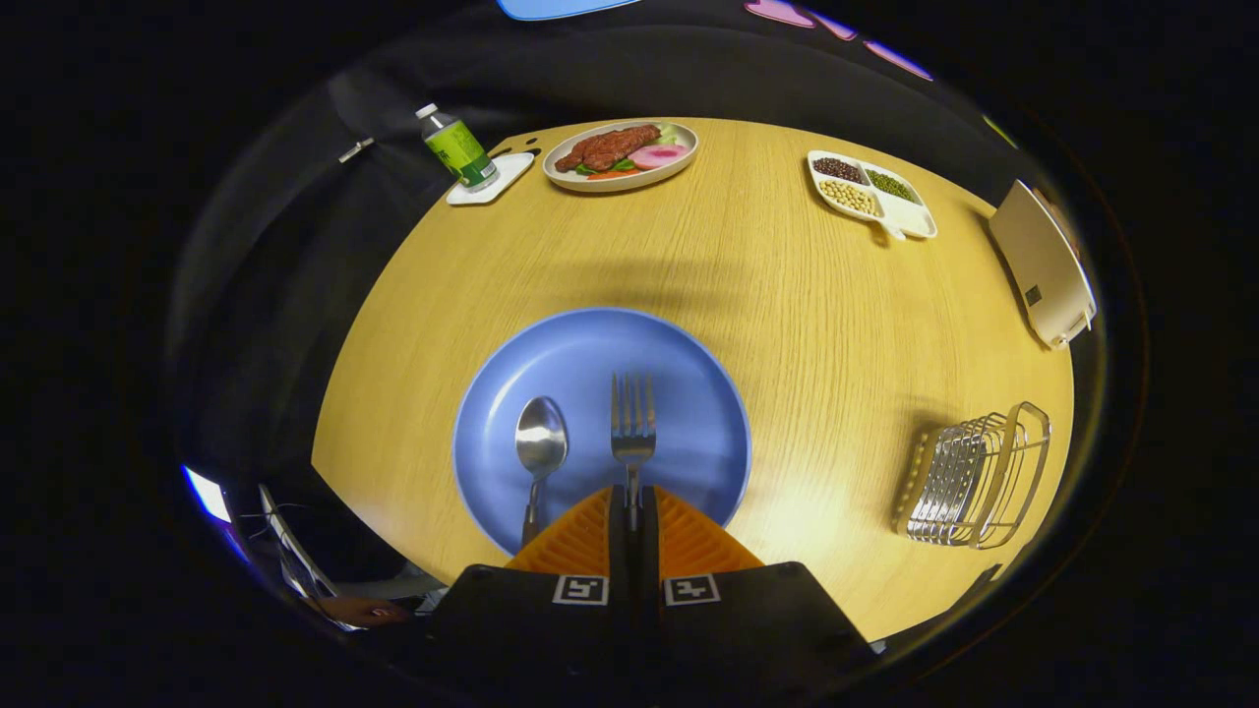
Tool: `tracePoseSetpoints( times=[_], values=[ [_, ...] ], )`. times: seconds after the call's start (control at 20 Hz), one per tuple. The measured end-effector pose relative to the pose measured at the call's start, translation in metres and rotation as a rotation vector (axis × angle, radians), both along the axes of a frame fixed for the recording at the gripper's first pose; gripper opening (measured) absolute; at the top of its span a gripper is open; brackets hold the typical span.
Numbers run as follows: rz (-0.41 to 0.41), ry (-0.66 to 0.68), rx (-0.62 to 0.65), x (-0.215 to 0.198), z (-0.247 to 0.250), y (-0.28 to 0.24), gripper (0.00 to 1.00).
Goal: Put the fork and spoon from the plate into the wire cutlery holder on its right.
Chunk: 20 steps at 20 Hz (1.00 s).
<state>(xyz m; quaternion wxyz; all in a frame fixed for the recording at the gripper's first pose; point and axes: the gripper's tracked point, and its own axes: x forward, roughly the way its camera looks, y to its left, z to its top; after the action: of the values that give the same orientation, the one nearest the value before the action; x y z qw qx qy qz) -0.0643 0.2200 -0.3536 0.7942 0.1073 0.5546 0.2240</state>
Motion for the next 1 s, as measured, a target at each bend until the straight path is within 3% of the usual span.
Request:
tracePoseSetpoints(
  times=[0.15,0.4,0.6,0.8,1.0],
  values=[
    [-0.011,-0.031,0.033,0.004,0.03,-0.025,0.06],
    [-0.056,-0.041,0.007,0.003,0.071,-0.134,0.06],
    [-0.019,0.035,-0.147,-0.015,0.062,-0.223,0.06],
    [-0.043,0.151,-0.154,-0.02,0.047,-0.245,0.06],
    [-0.009,0.262,-0.196,-0.02,0.013,-0.245,0.06]
  ],
)
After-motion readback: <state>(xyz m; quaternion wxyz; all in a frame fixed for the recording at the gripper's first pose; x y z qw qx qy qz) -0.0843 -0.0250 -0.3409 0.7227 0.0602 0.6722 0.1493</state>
